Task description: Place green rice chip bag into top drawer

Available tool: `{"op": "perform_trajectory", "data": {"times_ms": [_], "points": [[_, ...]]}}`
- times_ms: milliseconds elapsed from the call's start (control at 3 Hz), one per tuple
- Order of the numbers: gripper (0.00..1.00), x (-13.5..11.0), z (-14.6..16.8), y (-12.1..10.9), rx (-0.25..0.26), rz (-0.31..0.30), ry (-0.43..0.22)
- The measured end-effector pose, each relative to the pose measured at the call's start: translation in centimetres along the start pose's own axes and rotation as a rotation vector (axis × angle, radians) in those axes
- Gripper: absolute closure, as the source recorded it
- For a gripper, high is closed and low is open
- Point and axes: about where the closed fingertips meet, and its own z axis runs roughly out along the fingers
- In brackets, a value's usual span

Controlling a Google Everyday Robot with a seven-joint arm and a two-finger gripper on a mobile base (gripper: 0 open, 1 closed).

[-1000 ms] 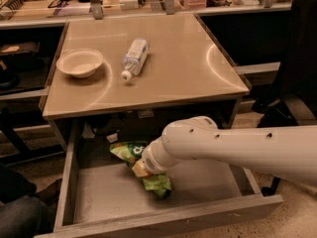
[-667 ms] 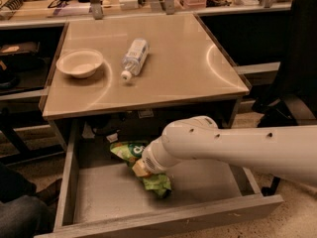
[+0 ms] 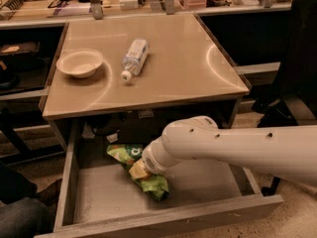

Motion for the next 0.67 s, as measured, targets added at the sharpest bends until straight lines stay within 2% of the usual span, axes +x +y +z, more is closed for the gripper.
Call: {"op": "perform_trajectory", "data": {"times_ms": [333, 667], "points": [[0.11, 0.0, 0.0, 0.0, 0.0, 0.0, 0.0], [0.0, 0.0, 0.0, 0.0, 0.0, 0.0, 0.0]]}}
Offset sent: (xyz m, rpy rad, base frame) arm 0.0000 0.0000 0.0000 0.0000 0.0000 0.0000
